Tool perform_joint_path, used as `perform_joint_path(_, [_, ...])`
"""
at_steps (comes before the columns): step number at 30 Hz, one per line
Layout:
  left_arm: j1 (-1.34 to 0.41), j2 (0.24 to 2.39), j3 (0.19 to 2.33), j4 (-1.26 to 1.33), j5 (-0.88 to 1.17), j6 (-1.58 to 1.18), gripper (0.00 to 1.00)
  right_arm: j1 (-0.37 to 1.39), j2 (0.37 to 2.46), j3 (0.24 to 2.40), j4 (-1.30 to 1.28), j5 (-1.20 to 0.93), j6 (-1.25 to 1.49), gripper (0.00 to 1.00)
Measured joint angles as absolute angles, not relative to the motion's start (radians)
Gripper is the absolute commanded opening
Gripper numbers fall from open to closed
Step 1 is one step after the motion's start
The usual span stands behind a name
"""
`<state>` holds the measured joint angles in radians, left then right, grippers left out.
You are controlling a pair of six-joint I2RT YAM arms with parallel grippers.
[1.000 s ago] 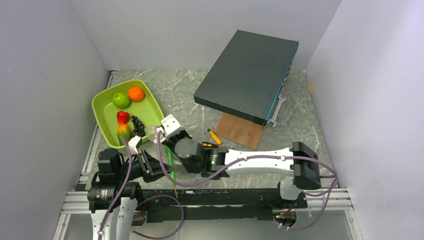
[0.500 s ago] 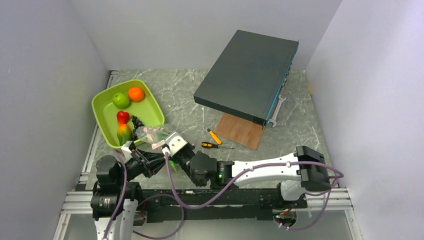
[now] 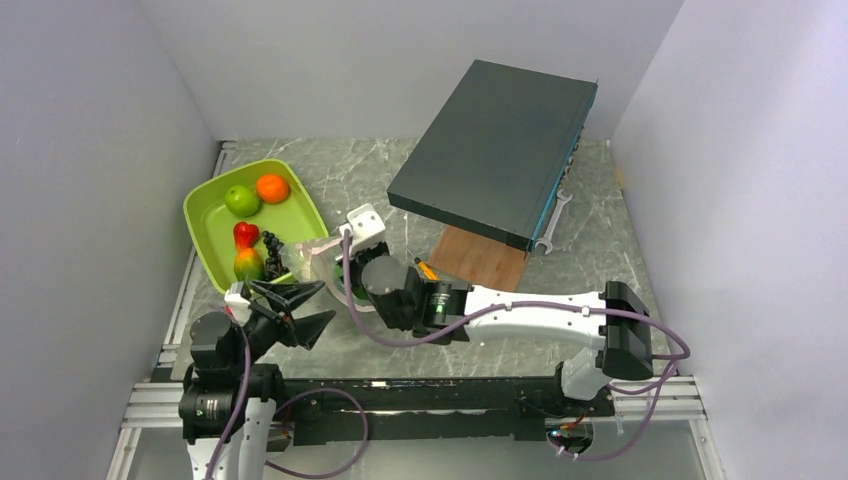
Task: Place the food in the zip-top bag and seal the zipper
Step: Place the fake vegetable in the zipper food storage bag, then adjust the zipper food storage bag at the center of the board.
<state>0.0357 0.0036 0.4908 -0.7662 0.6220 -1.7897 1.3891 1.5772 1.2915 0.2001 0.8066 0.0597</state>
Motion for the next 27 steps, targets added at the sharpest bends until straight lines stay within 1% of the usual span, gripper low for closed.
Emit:
perform_joint_path(2, [0.036, 0.004, 0.501, -0.737, 0.645, -1.690, 0.78, 1.361, 1.577, 1.323, 0.130, 0.784, 0.110, 0.00])
perform_joint_path(4, [0.036, 0.030, 0.564, -0.764, 0.663, -1.532, 0.75, 1.342, 1.580, 1.374, 0.030, 0.754, 0.158, 0.00])
perform_joint_path(6, [0.036, 0.110, 0.704, -0.836, 0.655, -1.354, 0.72, 1.330, 1.584, 1.424, -0.040, 0.723, 0.193, 0.00])
perform_joint_path(9, [0.036, 0.260, 0.975, -0.912, 0.606, -1.050, 0.68, 1.320, 1.584, 1.470, -0.109, 0.678, 0.230, 0.00])
perform_joint_path(12, [0.036, 0.319, 1.060, -0.894, 0.627, -0.875, 0.67, 1.317, 1.584, 1.496, -0.160, 0.647, 0.248, 0.00])
perform_joint_path(17, [0.036, 0.393, 1.005, -0.820, 0.727, -0.802, 0.75, 1.303, 1.582, 1.536, -0.216, 0.638, 0.242, 0.00])
perform_joint_path(21, [0.036, 0.414, 0.925, -0.672, 0.823, -0.857, 0.74, 1.291, 1.559, 1.537, -0.241, 0.647, 0.218, 0.00])
perform_joint_path(24, [0.031, 0.437, 0.926, -0.644, 0.860, -0.861, 0.72, 1.288, 1.534, 1.538, -0.271, 0.645, 0.200, 0.00])
perform_joint_path(27, [0.026, 0.484, 0.961, -0.661, 0.867, -0.840, 0.72, 1.283, 1.480, 1.517, -0.328, 0.650, 0.185, 0.00])
